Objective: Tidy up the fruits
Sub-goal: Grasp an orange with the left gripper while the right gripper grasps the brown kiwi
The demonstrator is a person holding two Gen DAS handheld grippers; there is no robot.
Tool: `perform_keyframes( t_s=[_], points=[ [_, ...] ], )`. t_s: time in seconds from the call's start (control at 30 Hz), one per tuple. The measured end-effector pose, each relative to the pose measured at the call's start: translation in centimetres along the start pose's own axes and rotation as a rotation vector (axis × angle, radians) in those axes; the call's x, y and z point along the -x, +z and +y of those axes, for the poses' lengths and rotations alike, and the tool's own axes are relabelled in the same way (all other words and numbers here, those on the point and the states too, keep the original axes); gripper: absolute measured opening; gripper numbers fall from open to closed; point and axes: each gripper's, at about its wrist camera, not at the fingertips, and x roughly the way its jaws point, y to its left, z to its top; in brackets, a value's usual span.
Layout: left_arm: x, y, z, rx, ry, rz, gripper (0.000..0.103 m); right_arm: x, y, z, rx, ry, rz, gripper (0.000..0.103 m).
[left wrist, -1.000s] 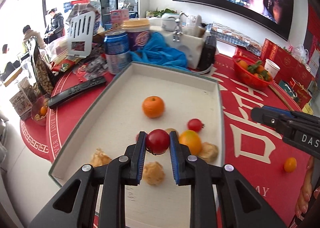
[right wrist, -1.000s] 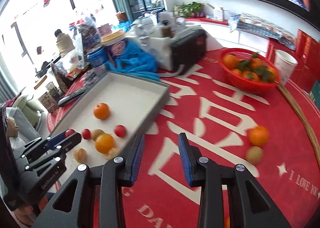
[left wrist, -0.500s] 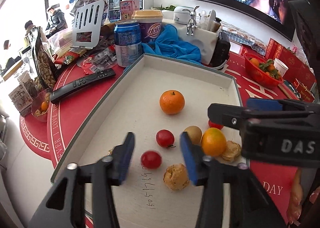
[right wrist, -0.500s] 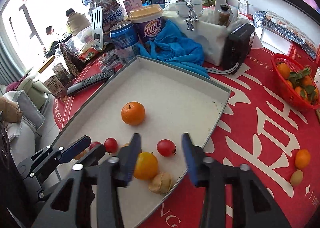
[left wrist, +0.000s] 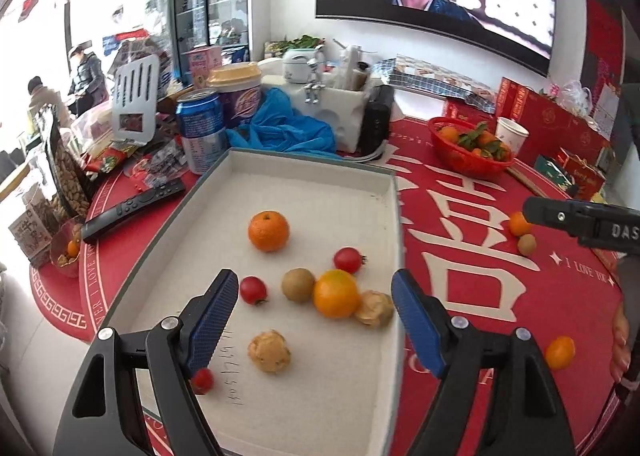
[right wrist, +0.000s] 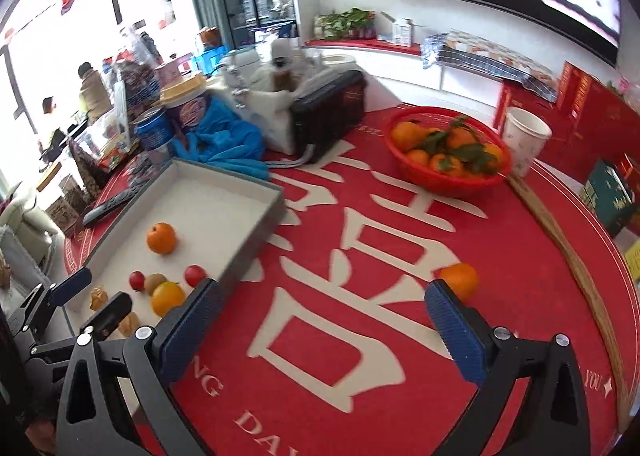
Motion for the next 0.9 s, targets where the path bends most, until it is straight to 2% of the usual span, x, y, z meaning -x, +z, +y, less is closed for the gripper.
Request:
perform_keyframes(
  t_s=[0.2, 0.27, 0.4, 0.57, 0.67, 0.83, 0.9],
  points=[
    [1.3, -1.7, -7.3, -0.176, -0.171, 0.044, 0.082, 0.4, -3.3, -8.6, -0.136, -0.125, 0.031, 0.102],
    [1.5, -2.6, -9.8, -0.220, -0.242, 0.073, 0.082, 0.1, -4.7, -10.8, -0.174, -0.142, 0.048, 0.102],
    [1.9, -3.6, -14.0, -0.289, -0.327, 0.090, 0.082, -0.2, -7.2, -14.4, -0.249, -0.176, 0.038, 0.102],
    [0.5, -3.8, -18.5, -0.335, -0.336, 0.097, 0.082, 0.1, -9.0, -17.5, -0.353, -0.133, 0.009, 0.102],
    [-1.3, -4.1, -20.5, -0.331, -0.357, 0.135, 0.082, 0.8, -8.6, -17.7, -0.366, -0.132, -0.017, 0.102],
    [-3.6, -4.5, -23.0, -0.339, -0.328, 0.184, 0.082, 1.5, -8.6, -18.0, -0.385, -0.119, -0.029, 0.102],
    [-4.3, -4.8, -23.2, -0.341, -0.306, 0.214, 0.073, 1.4, -8.6, -18.2, -0.397, -0.114, -0.027, 0.102]
  ],
)
